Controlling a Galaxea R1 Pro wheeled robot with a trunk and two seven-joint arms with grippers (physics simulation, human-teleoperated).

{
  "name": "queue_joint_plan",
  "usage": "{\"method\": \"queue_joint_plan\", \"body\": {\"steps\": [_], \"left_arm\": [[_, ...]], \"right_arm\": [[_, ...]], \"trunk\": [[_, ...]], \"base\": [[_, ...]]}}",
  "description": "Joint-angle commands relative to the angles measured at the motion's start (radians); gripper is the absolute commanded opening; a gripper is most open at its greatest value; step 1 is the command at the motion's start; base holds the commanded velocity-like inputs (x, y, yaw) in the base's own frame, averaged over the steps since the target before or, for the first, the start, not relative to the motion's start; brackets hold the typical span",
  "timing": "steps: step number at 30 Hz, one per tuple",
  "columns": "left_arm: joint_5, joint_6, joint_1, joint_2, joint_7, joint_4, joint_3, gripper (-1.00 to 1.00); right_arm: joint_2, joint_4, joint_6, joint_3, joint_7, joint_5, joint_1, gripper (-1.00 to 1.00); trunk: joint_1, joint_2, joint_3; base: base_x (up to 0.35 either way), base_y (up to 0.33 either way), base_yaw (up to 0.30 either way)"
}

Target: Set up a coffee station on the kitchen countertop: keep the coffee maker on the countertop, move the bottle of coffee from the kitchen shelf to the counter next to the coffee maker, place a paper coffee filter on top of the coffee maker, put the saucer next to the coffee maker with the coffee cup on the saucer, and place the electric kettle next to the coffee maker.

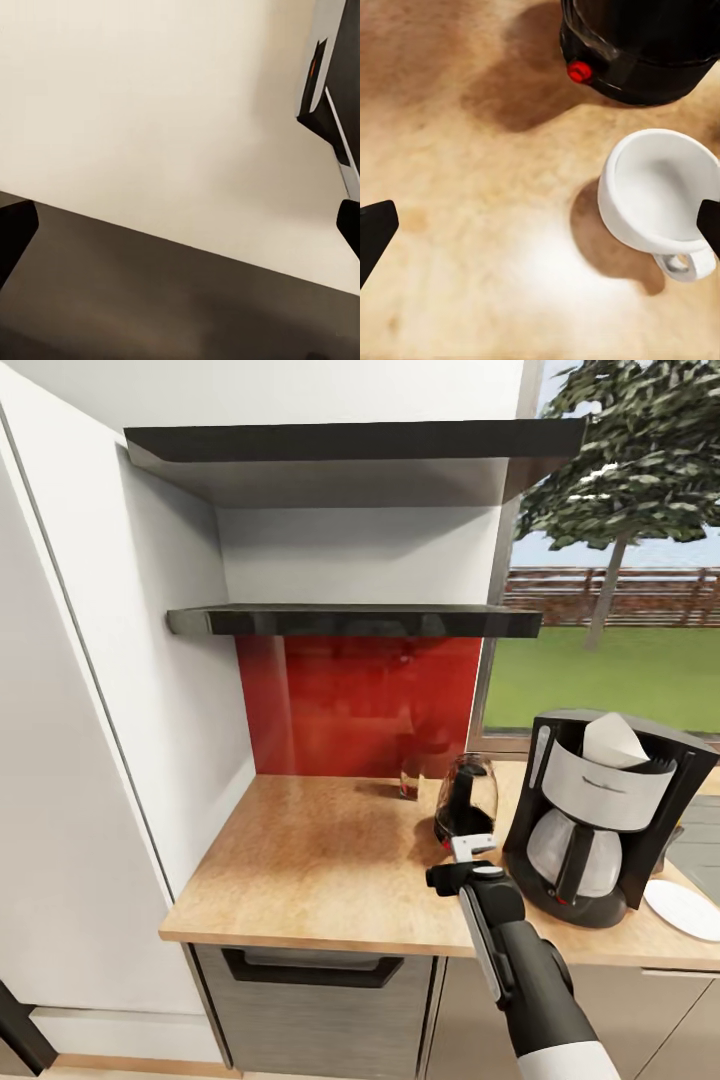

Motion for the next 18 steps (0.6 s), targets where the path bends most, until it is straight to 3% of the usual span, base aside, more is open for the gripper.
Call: {"method": "queue_joint_plan", "body": {"steps": [1,13,18], "left_arm": [[-0.006,0.008,0.001,-0.001,0.000,-0.004,0.006,1.00],[-0.006,0.008,0.001,-0.004,-0.001,-0.005,0.003,1.00],[-0.006,0.008,0.001,-0.005,-0.001,-0.004,0.003,1.00]], "right_arm": [[0.000,0.000,0.005,0.001,-0.002,0.003,-0.001,1.00],[-0.001,0.008,0.005,0.002,-0.003,0.004,-0.001,1.00],[-0.002,0.010,0.005,0.003,-0.004,0.004,-0.001,1.00]], "trunk": [[0.001,-0.001,-0.001],[0.001,-0.001,-0.001],[0.001,-0.001,-0.001]], "base": [[0.071,-0.015,0.000],[0.053,-0.021,0.000],[0.174,0.000,0.000]]}}
